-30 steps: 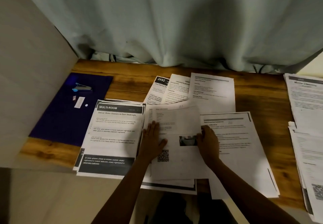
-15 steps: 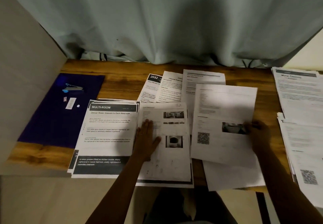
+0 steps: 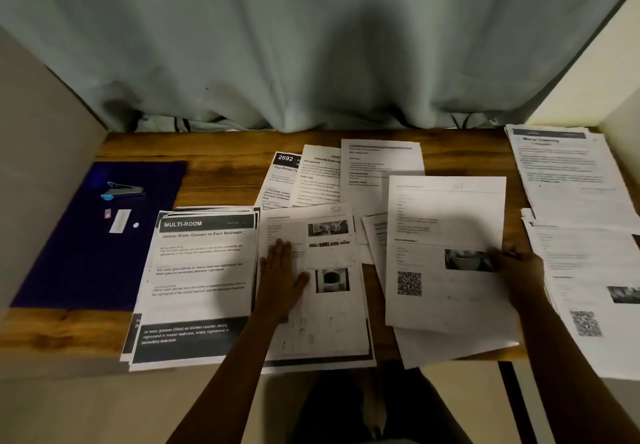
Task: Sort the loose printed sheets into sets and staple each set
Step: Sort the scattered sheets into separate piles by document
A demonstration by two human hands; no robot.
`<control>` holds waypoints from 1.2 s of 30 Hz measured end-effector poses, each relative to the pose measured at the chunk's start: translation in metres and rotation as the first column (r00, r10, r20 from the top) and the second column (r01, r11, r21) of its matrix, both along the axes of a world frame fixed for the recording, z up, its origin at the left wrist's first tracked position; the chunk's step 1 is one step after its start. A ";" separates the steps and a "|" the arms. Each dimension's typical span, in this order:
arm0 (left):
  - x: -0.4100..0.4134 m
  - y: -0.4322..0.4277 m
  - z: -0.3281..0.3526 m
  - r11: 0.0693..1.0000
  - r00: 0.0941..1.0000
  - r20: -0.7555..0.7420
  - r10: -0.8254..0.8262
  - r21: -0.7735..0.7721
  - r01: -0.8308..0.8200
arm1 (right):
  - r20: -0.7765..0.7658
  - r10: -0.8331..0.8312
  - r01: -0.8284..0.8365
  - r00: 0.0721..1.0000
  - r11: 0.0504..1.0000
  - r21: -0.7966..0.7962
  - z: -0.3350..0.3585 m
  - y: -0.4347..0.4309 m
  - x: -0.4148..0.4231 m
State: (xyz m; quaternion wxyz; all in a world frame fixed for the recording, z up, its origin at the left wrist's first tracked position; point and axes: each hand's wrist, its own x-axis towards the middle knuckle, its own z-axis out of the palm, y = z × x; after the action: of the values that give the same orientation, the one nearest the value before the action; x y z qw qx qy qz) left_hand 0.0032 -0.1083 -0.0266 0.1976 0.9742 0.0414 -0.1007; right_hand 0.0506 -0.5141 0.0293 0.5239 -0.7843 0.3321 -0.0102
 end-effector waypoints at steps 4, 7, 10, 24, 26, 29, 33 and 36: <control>0.005 -0.019 0.004 0.999 1.000 0.019 -0.024 -0.049 0.025 | 0.091 -0.051 0.055 0.995 0.998 -0.039 0.015 -0.023 -0.007; 0.011 -0.042 0.011 0.996 0.998 0.035 -0.051 -0.069 0.054 | 0.127 -0.119 0.128 0.985 0.990 -0.061 0.025 -0.042 -0.011; 0.014 -0.066 0.018 0.990 0.993 0.068 -0.096 -0.100 0.102 | 0.154 -0.157 0.168 0.976 0.984 -0.059 0.030 -0.065 -0.014; 0.000 -0.158 0.020 0.963 0.966 -0.018 -0.259 -0.083 0.257 | 0.081 -0.154 0.162 0.985 0.981 -0.107 0.035 -0.141 -0.042; -0.003 -0.165 0.019 0.967 0.972 -0.022 -0.232 -0.111 0.228 | 0.067 -0.053 0.059 0.996 0.994 -0.087 0.027 -0.135 -0.036; -0.008 -0.176 0.018 0.973 0.987 -0.014 -0.160 -0.169 0.155 | 0.053 0.131 -0.122 0.990 0.981 -0.150 0.017 -0.107 -0.023; -0.012 -0.186 0.016 0.978 0.994 -0.068 -0.082 -0.195 0.067 | -0.011 0.305 -0.303 0.952 0.939 -0.162 -0.001 -0.060 -0.005; -0.013 -0.190 0.015 0.983 0.995 -0.085 -0.045 -0.183 0.029 | -0.052 0.342 -0.346 0.938 0.923 -0.167 -0.015 -0.034 0.001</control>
State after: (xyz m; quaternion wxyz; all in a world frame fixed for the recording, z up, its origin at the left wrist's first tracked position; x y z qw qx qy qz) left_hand -0.0096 -0.2983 -0.0115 0.2816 0.9474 0.0228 -0.1506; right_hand 0.0515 -0.5480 0.0147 0.4434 -0.8731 0.1930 0.0616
